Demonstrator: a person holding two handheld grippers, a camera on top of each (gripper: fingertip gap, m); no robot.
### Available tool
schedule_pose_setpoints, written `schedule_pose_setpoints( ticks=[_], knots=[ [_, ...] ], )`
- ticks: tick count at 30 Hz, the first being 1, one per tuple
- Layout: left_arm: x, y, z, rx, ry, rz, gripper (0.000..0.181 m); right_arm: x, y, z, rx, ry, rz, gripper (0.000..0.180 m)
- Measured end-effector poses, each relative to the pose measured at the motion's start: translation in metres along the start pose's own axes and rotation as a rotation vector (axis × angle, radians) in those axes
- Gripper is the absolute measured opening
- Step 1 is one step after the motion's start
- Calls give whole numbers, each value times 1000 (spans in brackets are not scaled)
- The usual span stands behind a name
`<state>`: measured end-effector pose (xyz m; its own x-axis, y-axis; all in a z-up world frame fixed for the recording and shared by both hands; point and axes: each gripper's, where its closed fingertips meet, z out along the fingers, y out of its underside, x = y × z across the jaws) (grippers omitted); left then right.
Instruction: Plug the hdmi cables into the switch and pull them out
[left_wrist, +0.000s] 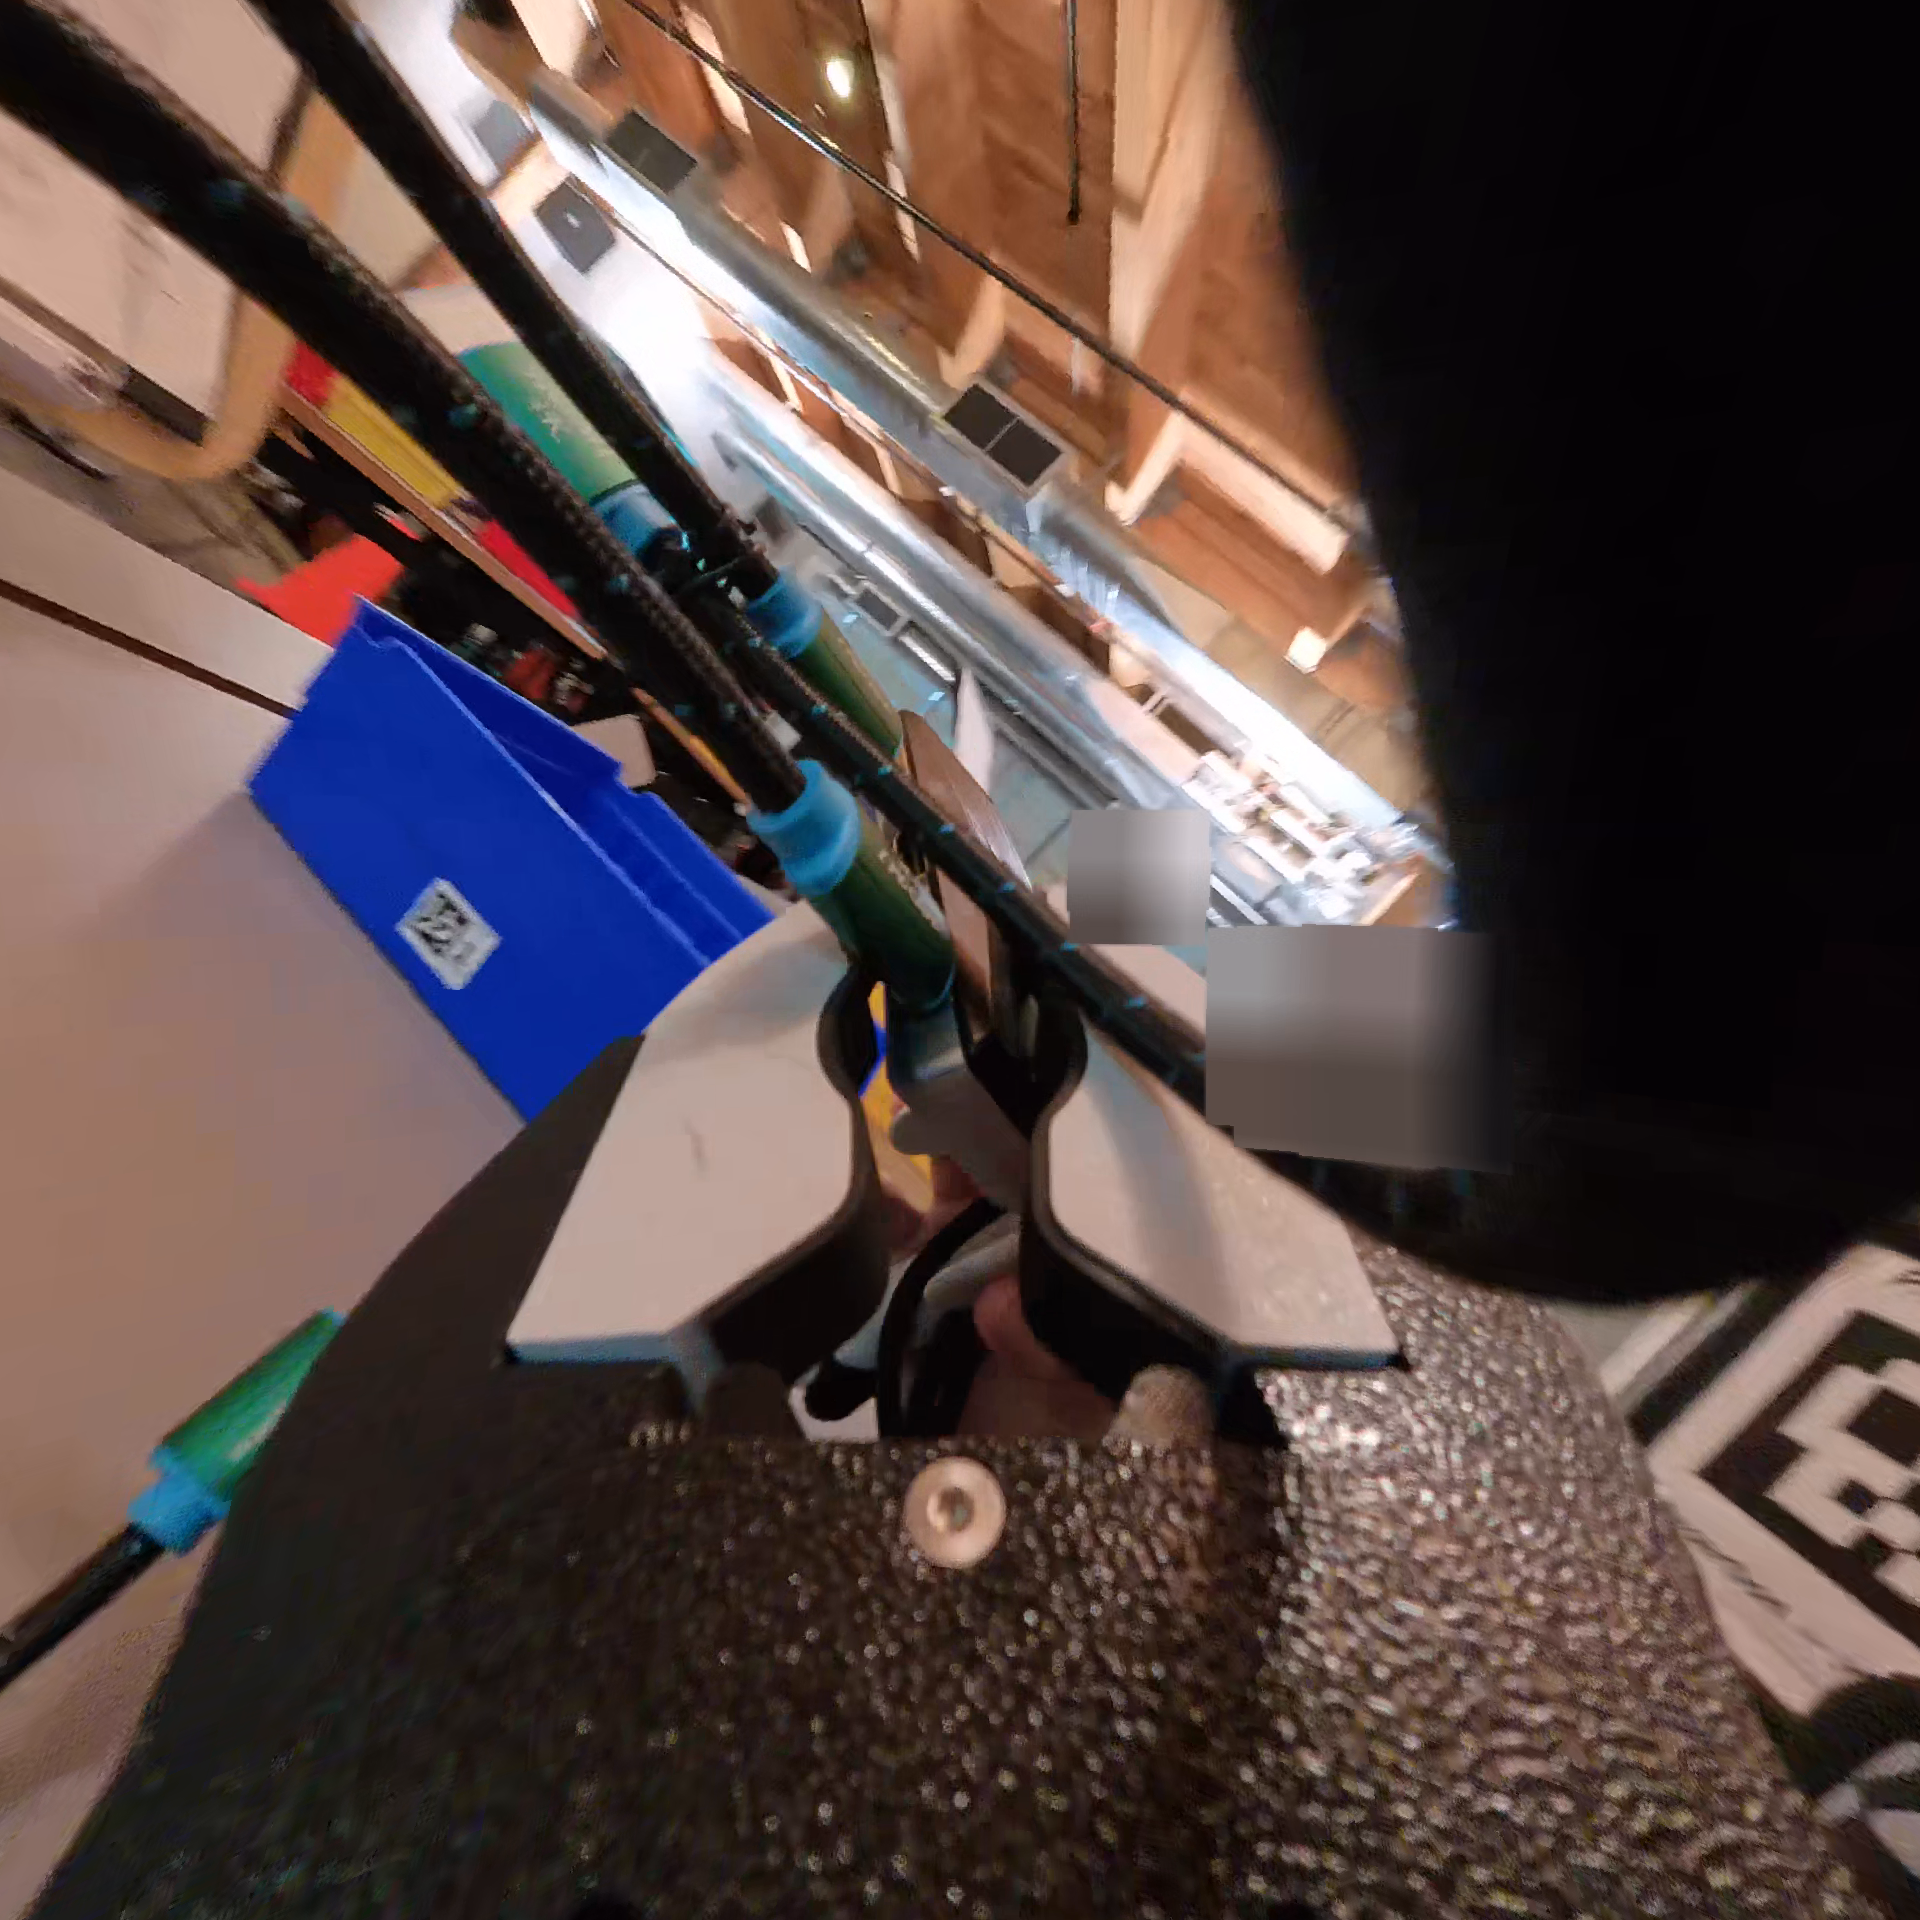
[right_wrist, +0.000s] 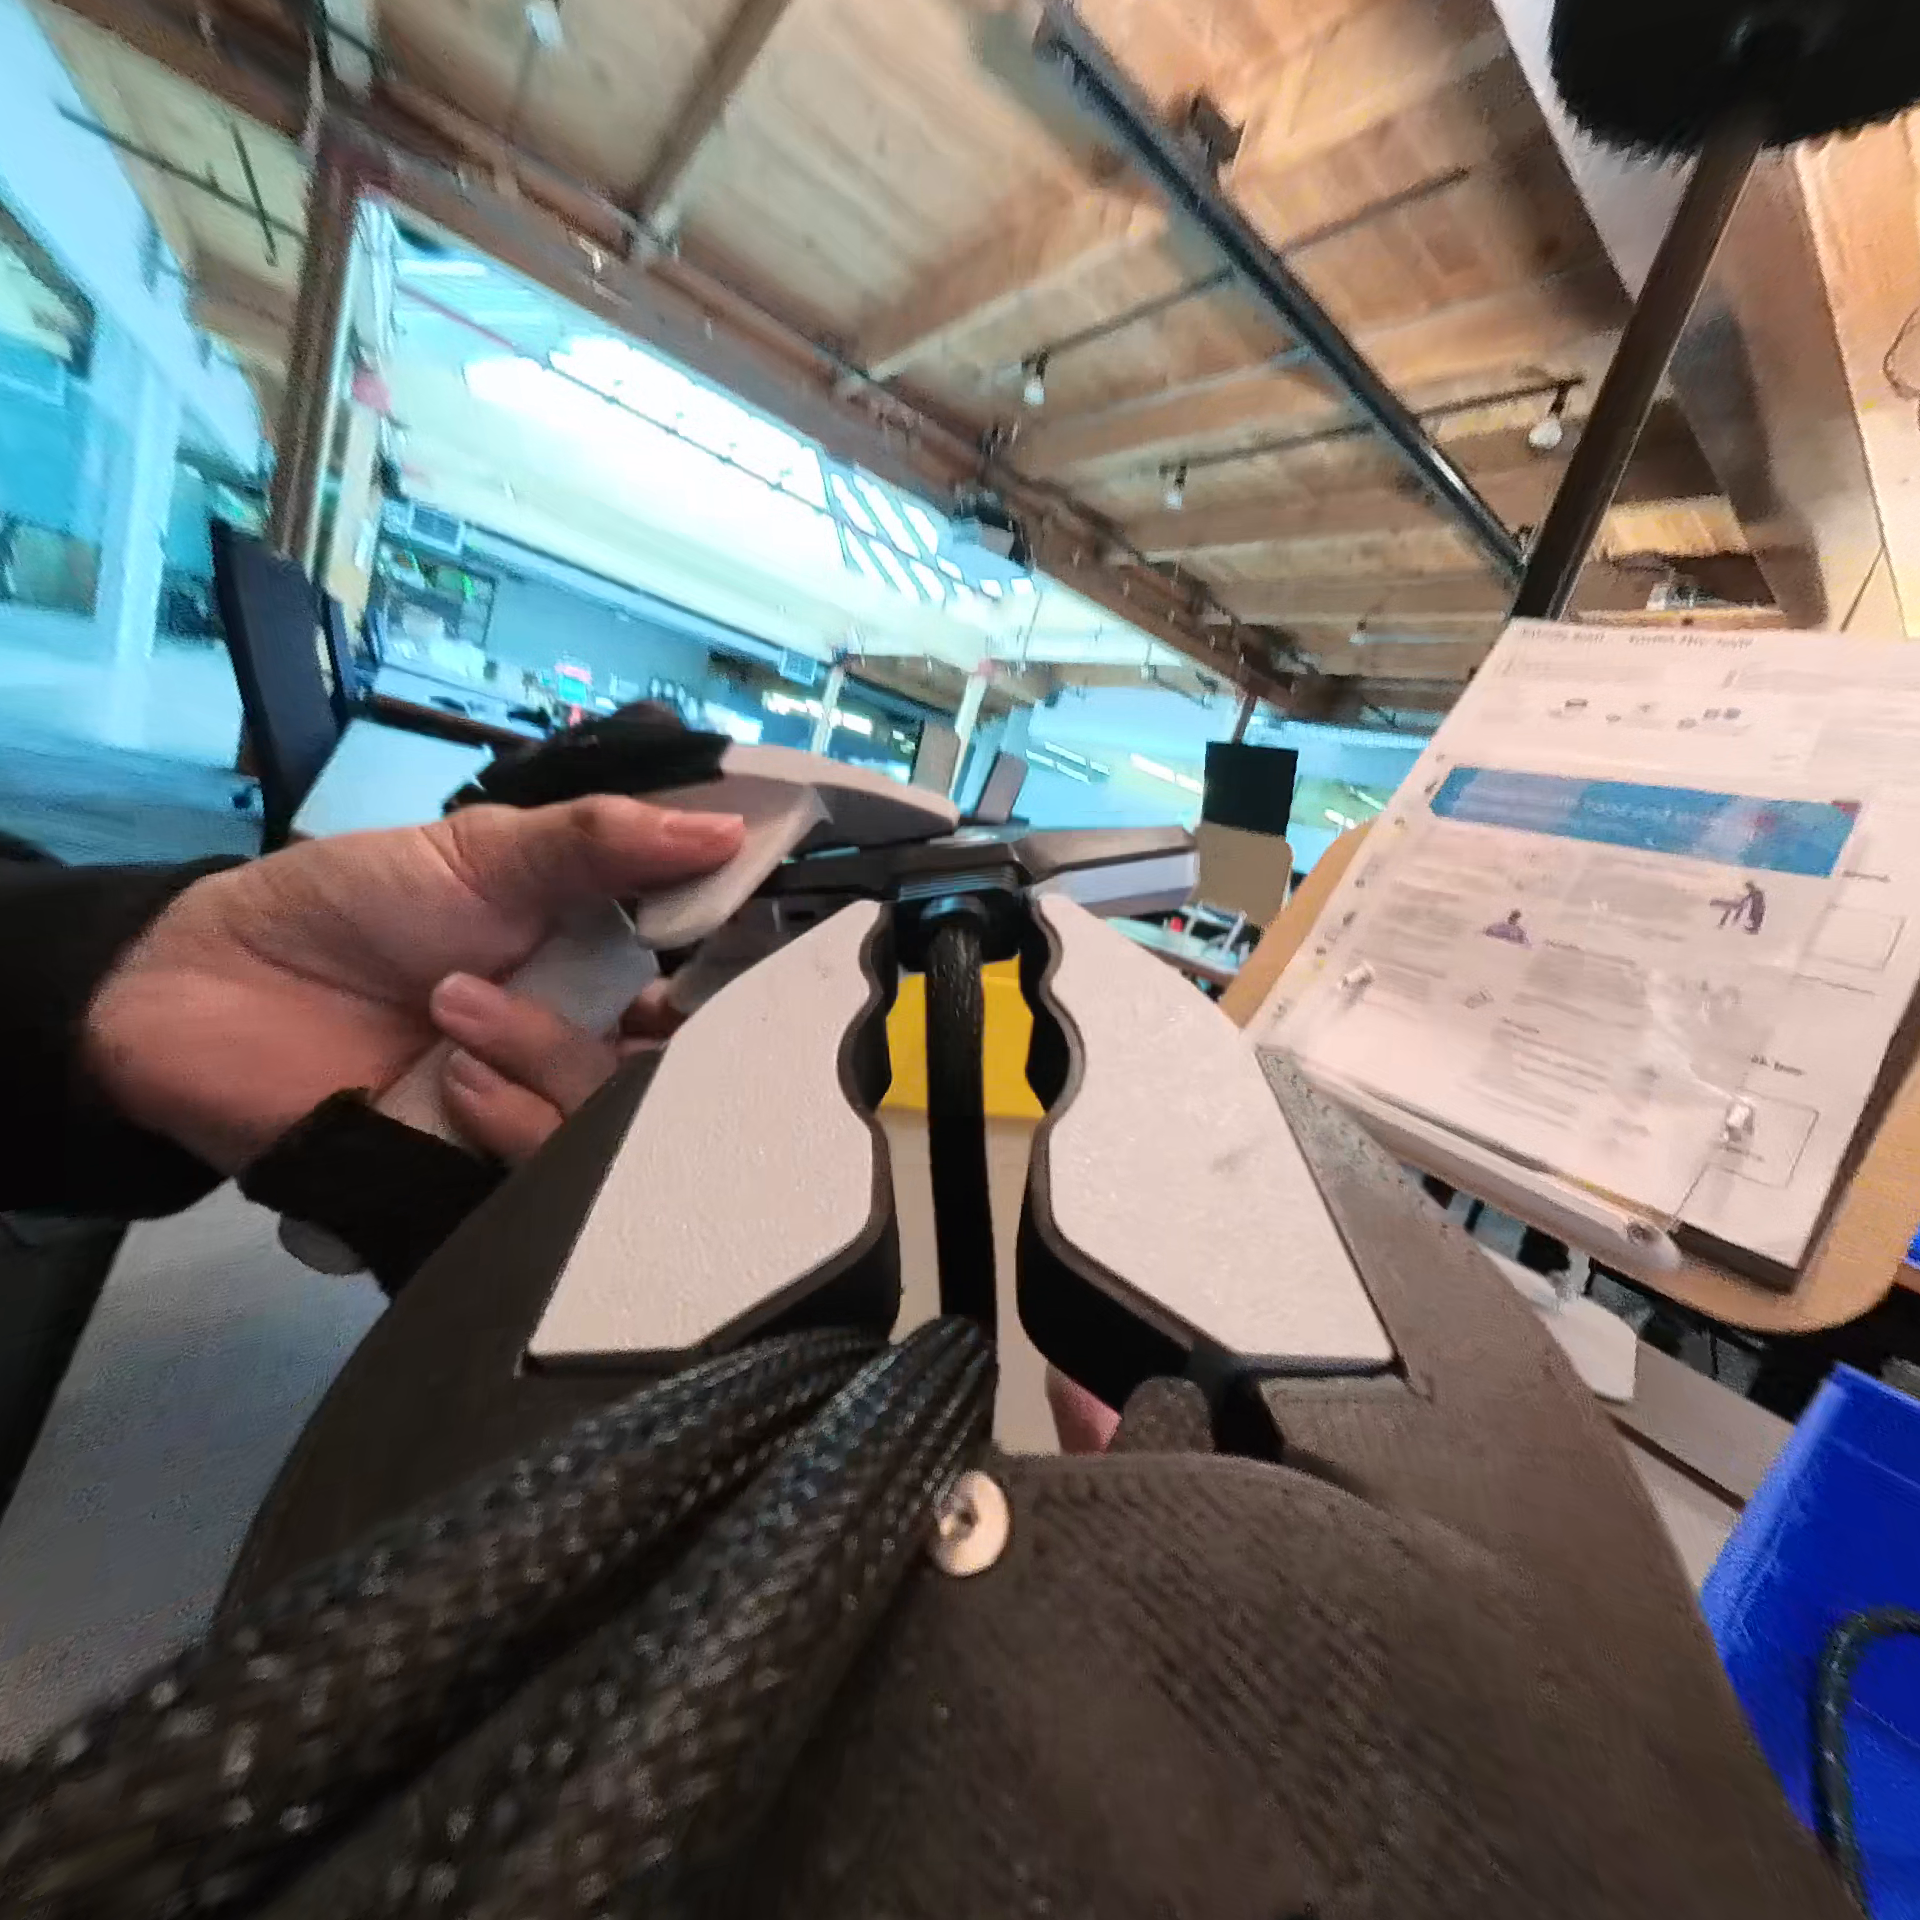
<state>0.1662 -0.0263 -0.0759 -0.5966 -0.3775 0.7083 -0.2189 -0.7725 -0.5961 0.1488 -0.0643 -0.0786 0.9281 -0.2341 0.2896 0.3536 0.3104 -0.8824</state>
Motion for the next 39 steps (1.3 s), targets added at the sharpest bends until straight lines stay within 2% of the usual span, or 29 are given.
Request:
schedule_pose_setpoints(
  ticks=[3,10,18,23,25,28,39],
  knots=[
    [-1,-1,-4,-11,-94,60,27,-1,7,2,-9,10,13,23],
    [4,-8,-15,-43,-282,333,26,-5,23,10,-98,22,2,29],
    [10,2,-14,-78,-320,481,26,-11,43,16,-236,7,-27,26],
    [12,11,-12,-106,-342,585,26,-13,48,20,-258,9,18,34],
    [12,14,-11,-106,-341,585,26,-9,50,20,-265,41,-3,25],
    [7,14,-13,-105,-348,594,26,-12,55,18,-293,-7,40,24],
    [-10,14,-19,-88,-338,474,27,-15,68,21,-327,-5,65,23]
  ],
)
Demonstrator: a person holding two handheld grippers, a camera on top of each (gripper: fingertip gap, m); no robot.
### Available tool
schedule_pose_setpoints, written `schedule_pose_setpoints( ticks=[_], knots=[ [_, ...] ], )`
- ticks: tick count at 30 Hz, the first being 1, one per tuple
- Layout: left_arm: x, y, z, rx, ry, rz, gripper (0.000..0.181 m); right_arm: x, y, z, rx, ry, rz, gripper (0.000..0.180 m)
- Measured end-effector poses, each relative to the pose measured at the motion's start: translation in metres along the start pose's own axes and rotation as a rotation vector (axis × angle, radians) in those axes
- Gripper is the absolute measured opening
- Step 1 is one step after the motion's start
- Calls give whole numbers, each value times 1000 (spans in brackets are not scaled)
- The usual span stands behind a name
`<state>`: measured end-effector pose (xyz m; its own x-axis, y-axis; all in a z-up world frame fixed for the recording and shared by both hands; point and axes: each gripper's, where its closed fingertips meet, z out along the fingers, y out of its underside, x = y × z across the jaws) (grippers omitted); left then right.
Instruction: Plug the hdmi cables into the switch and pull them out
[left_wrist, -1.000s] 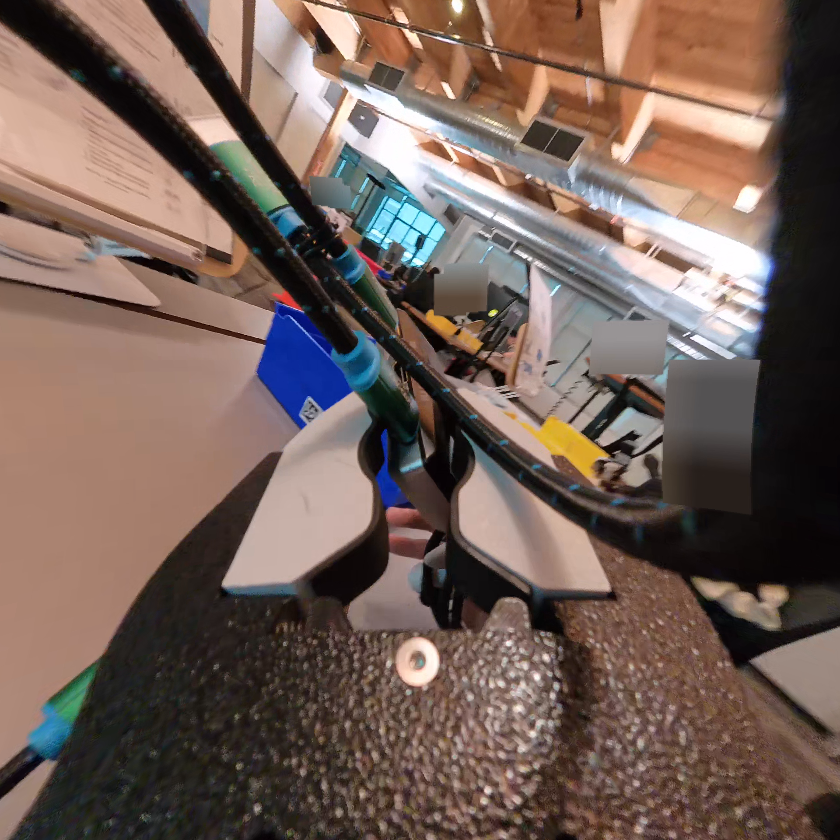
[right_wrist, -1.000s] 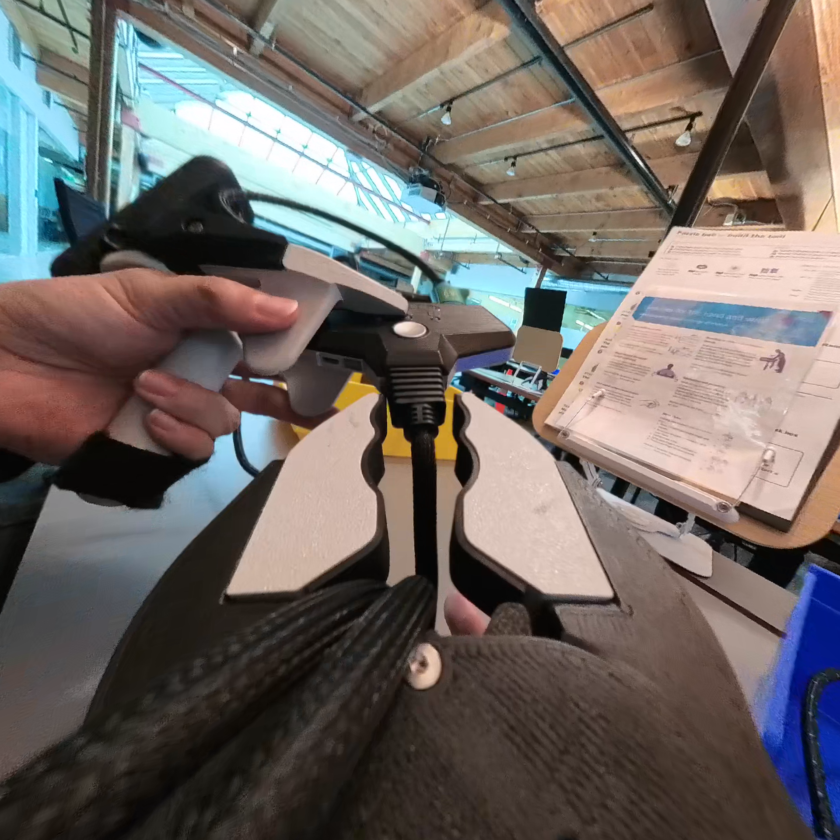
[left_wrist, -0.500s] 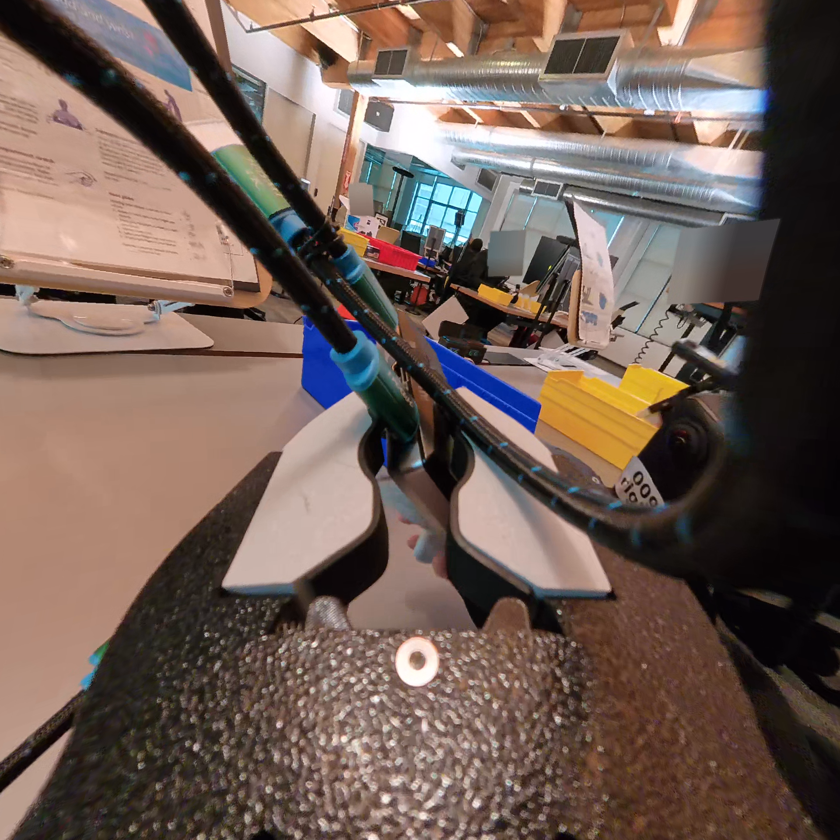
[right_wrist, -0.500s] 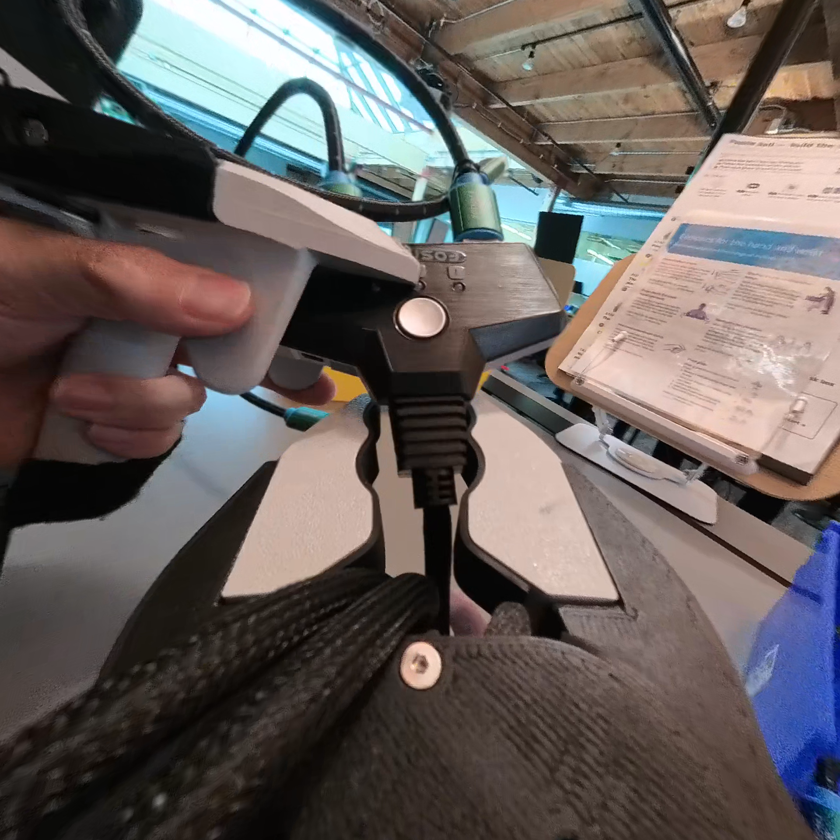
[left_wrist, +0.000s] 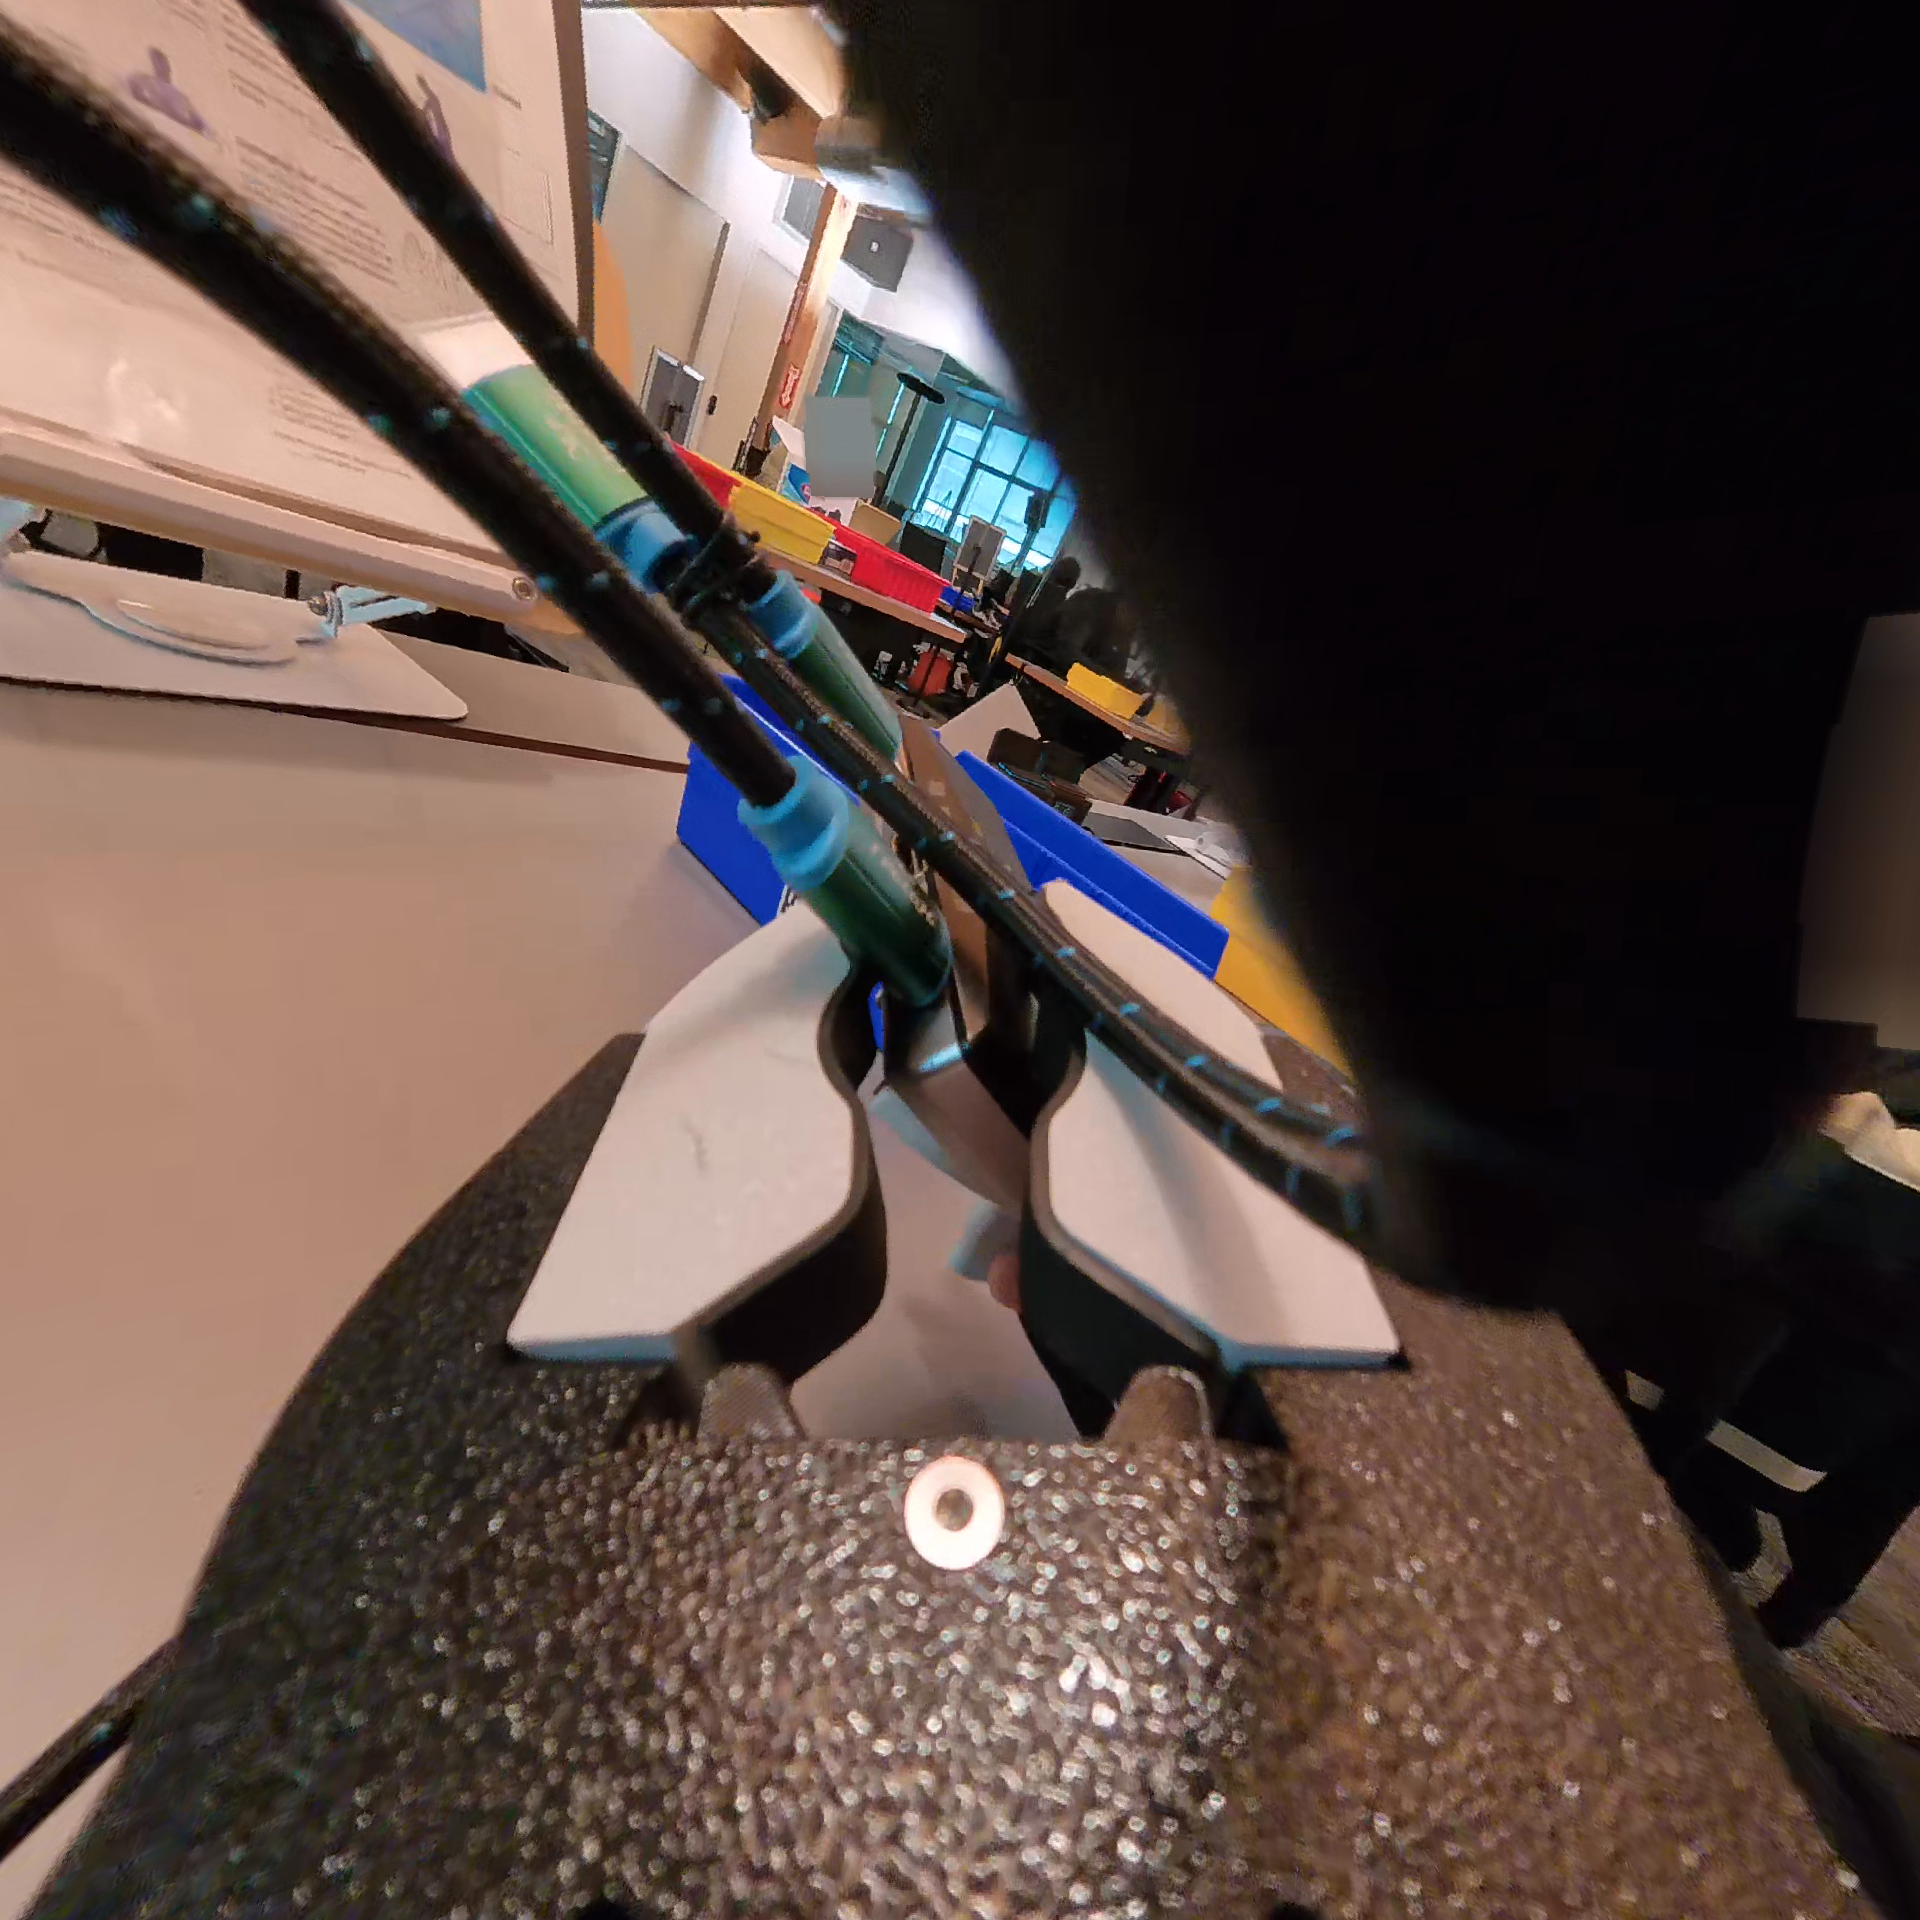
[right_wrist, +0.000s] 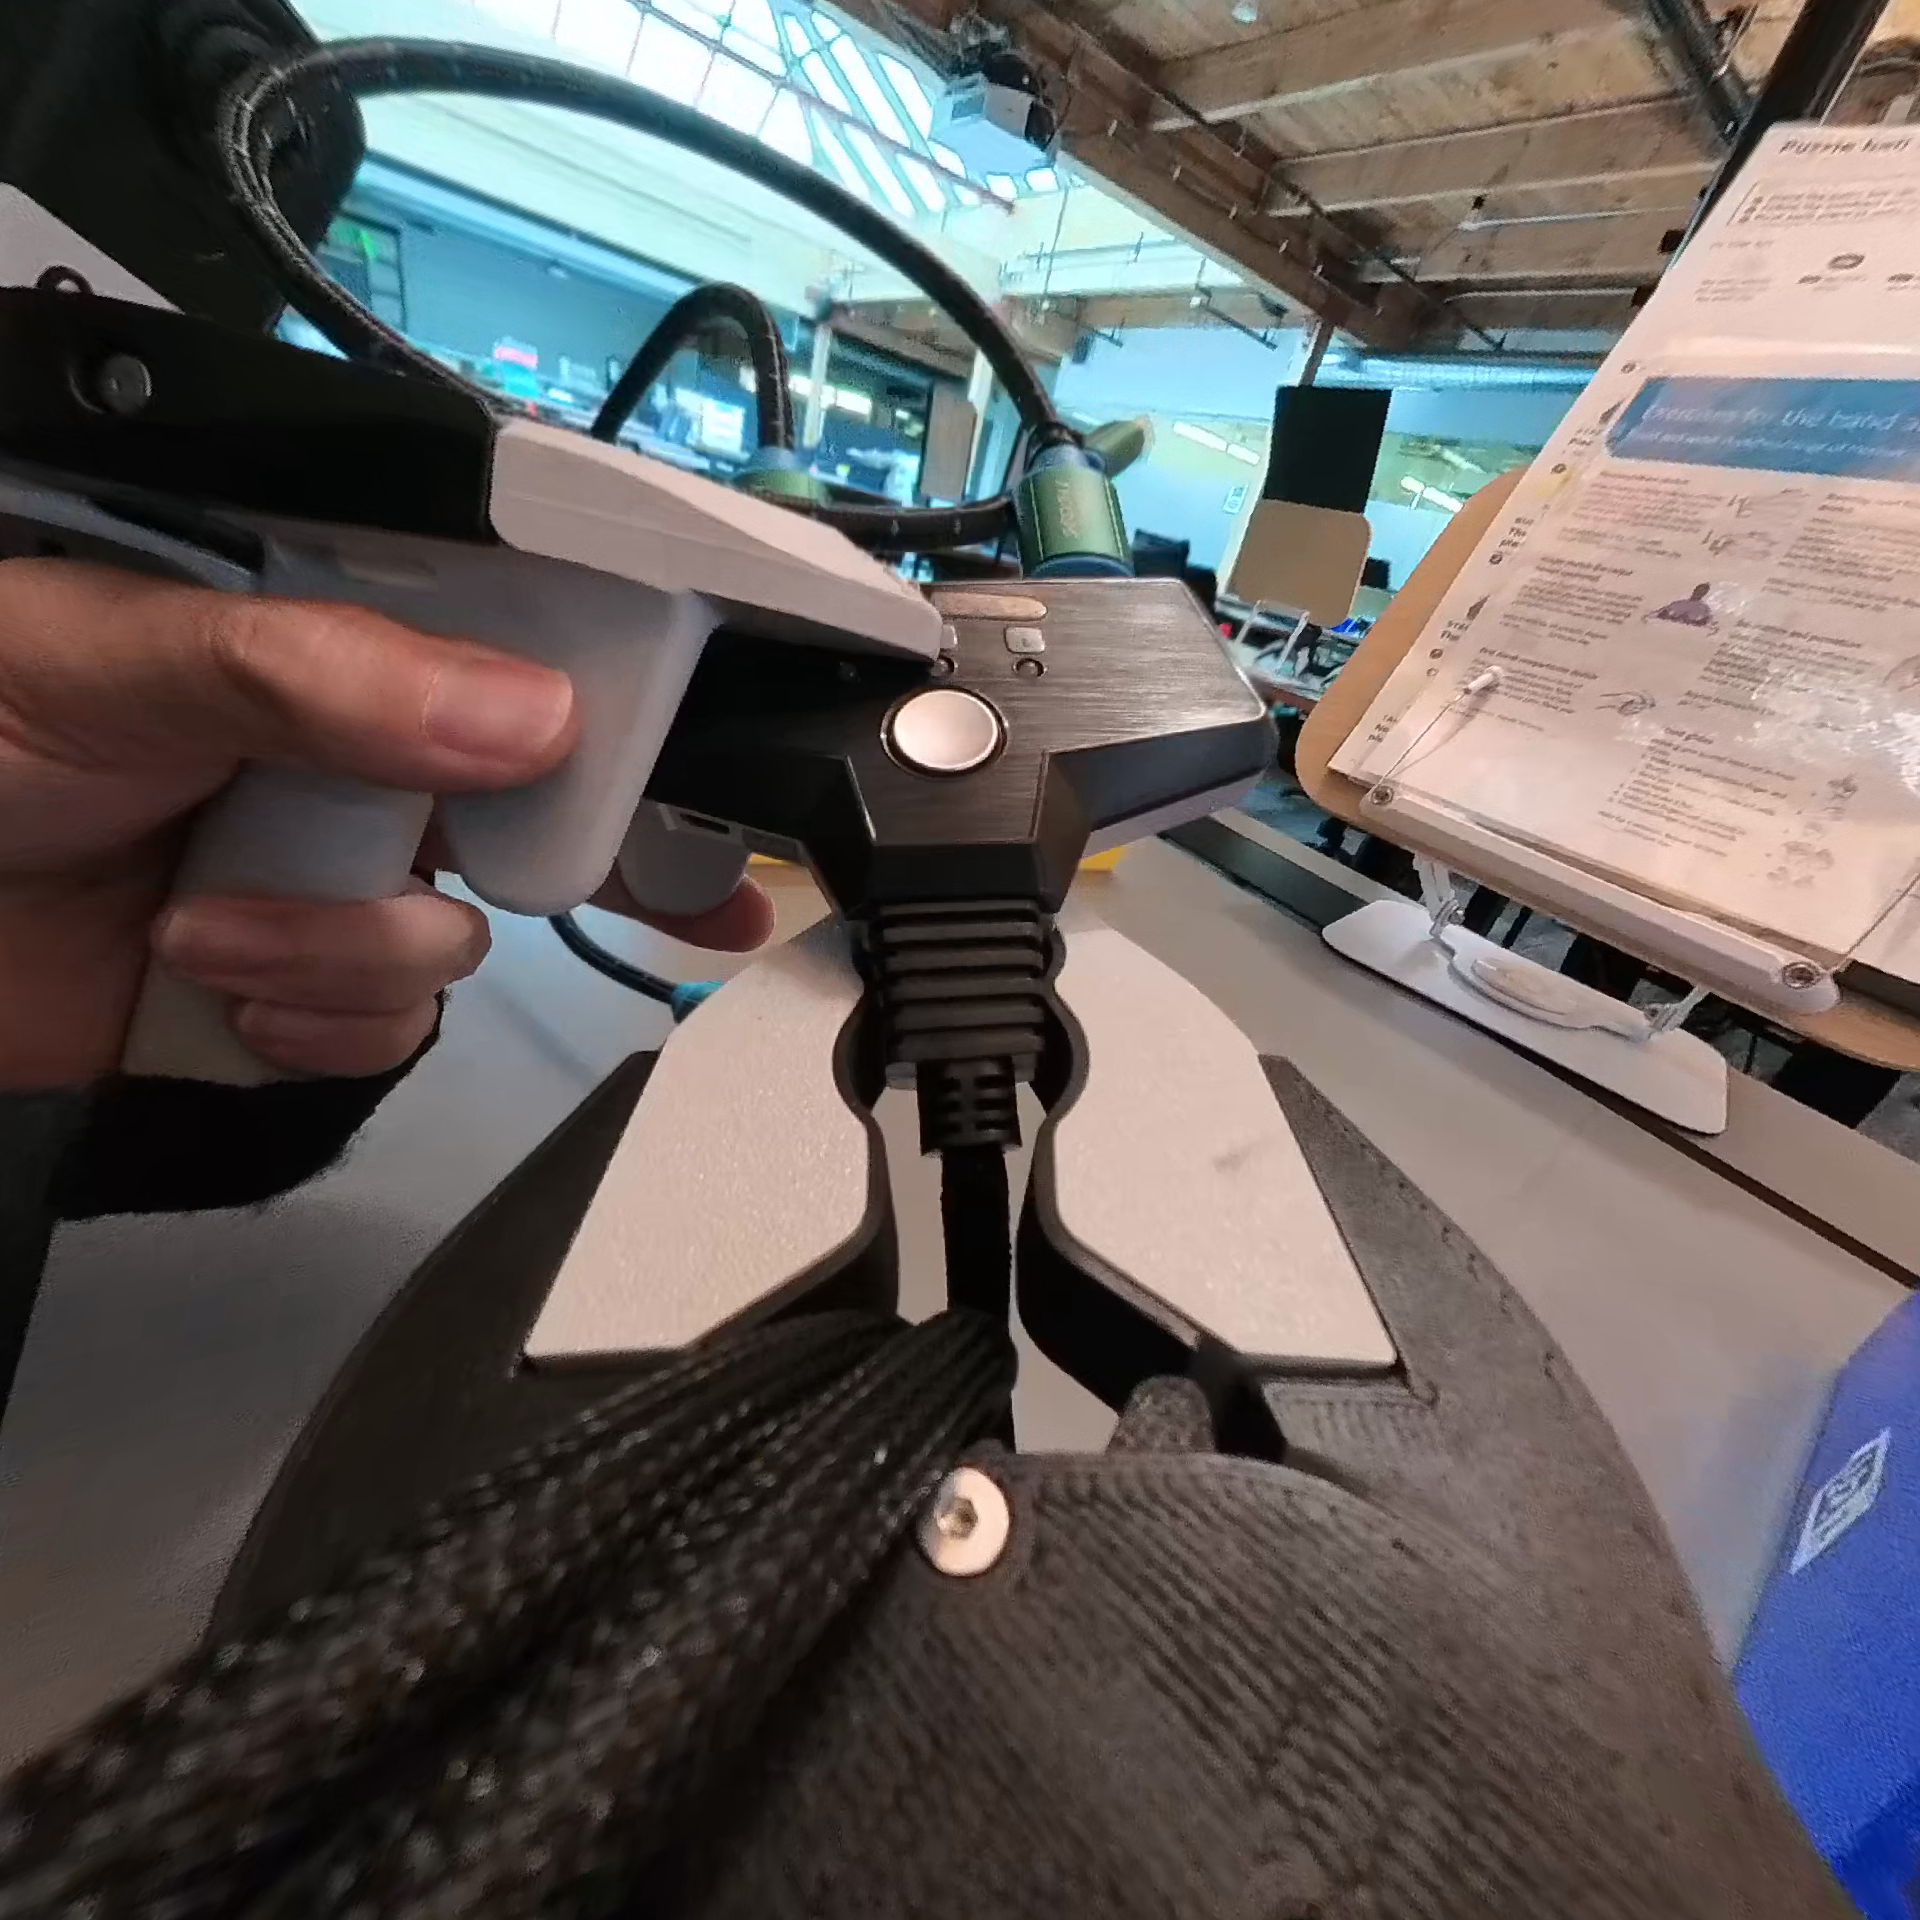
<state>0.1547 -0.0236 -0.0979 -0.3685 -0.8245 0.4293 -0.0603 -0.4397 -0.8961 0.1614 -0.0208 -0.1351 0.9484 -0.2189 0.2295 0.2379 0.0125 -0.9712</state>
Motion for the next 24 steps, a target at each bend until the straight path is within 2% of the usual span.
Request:
schedule_pose_setpoints(
  ticks=[5,9,12,14,16,19,21,24],
  knots=[
    [-3,4,-4,-21,-8,12,29,-5,5,1,-20,-49,36,23],
    [12,6,-14,-102,49,206,50,0,-1,-5,13,-65,85,23],
    [42,18,-34,-267,225,259,67,11,-3,-13,64,-57,152,23],
    [67,17,-61,-376,385,284,60,18,-5,-19,91,-48,174,23],
    [71,-18,-80,-306,375,360,56,18,-8,-24,111,-74,187,23],
    [72,-94,-108,-157,362,473,40,8,-10,-28,127,-160,178,23],
    [52,-125,-113,-219,310,593,38,0,-15,-28,158,-213,184,23],
    [12,-140,-104,-435,224,774,40,-16,-22,-26,185,-293,176,23]
  ],
)
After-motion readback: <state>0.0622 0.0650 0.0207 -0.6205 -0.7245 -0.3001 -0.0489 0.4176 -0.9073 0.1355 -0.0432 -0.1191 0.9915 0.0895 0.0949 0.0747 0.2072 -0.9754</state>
